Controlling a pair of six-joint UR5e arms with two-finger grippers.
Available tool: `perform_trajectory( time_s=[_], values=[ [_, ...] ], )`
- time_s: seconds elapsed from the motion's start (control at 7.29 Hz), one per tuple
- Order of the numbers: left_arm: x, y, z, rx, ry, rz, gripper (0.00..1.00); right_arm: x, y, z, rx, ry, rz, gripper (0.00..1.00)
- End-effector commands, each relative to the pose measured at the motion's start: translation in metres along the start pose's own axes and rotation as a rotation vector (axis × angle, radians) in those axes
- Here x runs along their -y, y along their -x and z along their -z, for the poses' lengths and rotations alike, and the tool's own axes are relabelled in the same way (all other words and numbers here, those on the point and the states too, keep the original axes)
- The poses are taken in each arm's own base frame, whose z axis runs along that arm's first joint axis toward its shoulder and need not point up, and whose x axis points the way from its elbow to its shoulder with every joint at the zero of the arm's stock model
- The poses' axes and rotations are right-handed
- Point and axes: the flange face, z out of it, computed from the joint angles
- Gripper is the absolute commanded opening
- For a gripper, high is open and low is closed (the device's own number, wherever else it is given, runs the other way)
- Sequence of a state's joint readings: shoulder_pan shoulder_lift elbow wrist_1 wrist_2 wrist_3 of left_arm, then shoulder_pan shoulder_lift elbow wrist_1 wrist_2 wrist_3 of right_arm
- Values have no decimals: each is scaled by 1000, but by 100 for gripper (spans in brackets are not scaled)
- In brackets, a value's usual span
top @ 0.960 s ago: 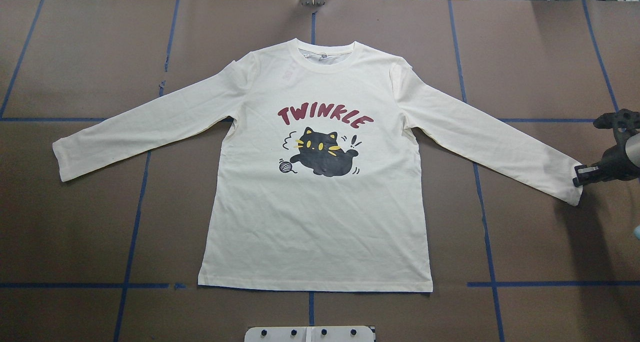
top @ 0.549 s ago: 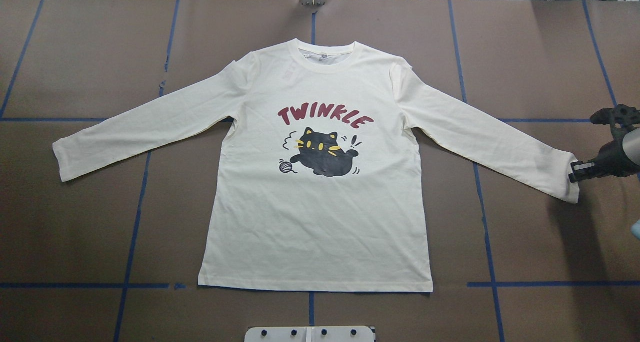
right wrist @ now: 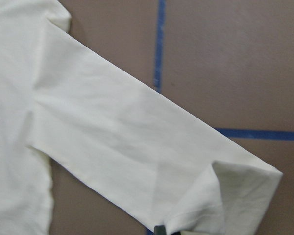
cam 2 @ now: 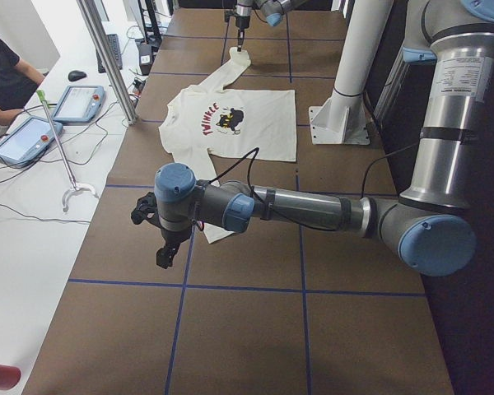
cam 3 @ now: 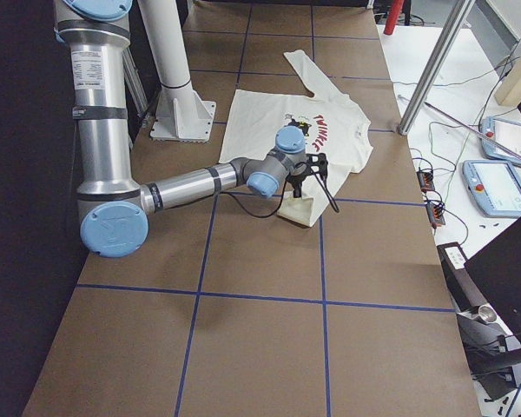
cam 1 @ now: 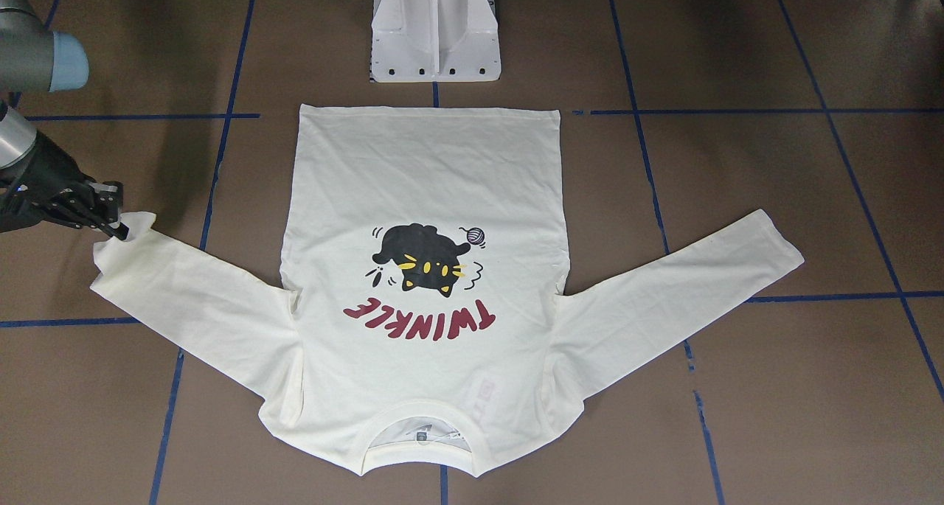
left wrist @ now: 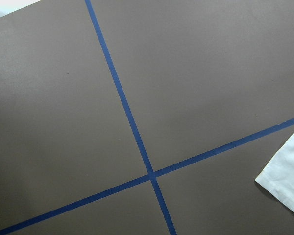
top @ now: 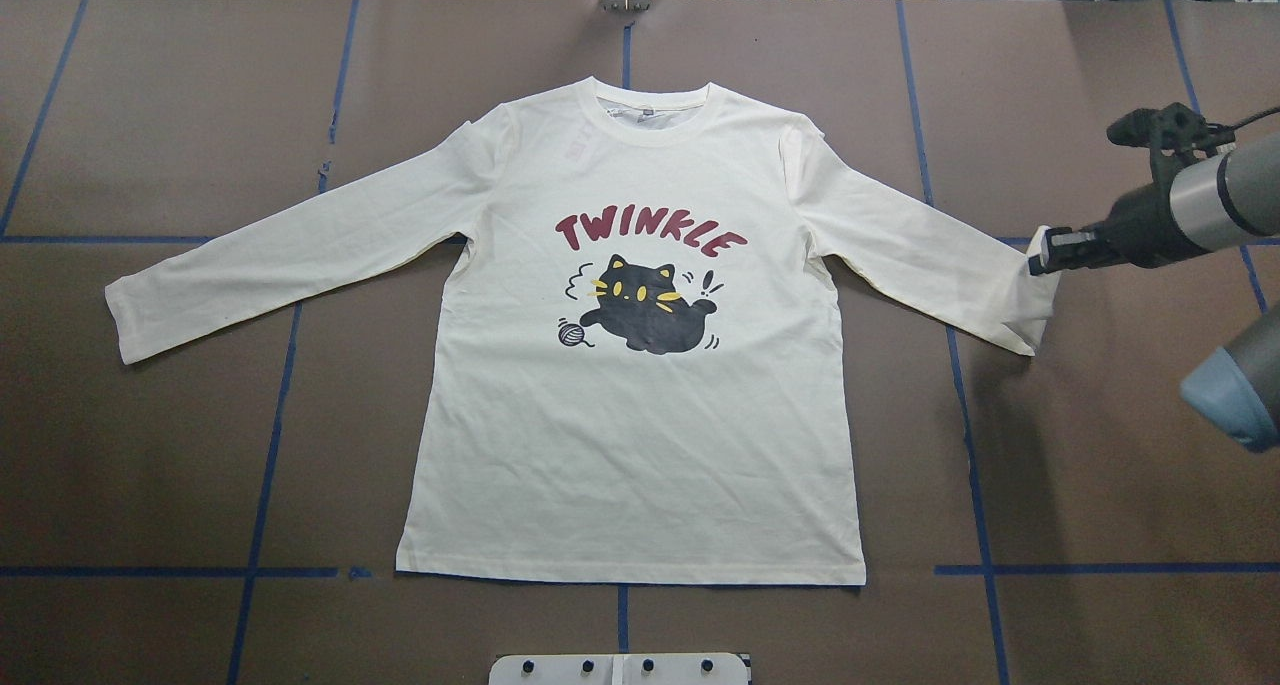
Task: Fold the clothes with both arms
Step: 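Grasp the sleeve cuff with the right gripper, then carry the sleeve across the shirt body toward the left arm's side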
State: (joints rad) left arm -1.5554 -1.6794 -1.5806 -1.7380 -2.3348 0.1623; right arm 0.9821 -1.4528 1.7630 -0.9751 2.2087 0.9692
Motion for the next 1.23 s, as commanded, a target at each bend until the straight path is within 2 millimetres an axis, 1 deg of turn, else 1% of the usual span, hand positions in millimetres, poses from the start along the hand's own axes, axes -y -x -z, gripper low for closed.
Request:
perform_trajectory(
  time_s=[0.0, 0.14, 0.27, 0.41, 0.55, 0.69, 0.82, 0.96, 1.1],
  values=[
    [2, -2, 2, 1, -4, -3, 100, 84, 171, 21, 118, -40, -126, 0],
    [1, -1, 1, 0, -2, -1, 100, 119, 245, 29, 127, -33, -152, 0],
    [0, 0, 0, 0, -1, 0, 100, 117, 305, 15, 160, -5, -94, 0],
    [0, 0, 0, 0, 0, 0, 100, 85, 363, -3, 188, 16, -37, 0],
    [-1, 1, -2, -1, 3, 3, 100, 40, 403, -38, 176, -6, -1, 0],
    [-1, 1, -2, -2, 3, 3, 100, -2, 426, -70, 151, -46, 28, 0],
    [-3, 2, -3, -10, 5, 6, 100, -32, 440, -89, 138, -52, 49, 0],
    [-3, 1, -3, -13, 5, 6, 100, -49, 448, -100, 129, -71, 63, 0],
    [-3, 1, -3, -13, 5, 6, 100, -45, 459, -91, 175, -161, 69, 0]
  ],
)
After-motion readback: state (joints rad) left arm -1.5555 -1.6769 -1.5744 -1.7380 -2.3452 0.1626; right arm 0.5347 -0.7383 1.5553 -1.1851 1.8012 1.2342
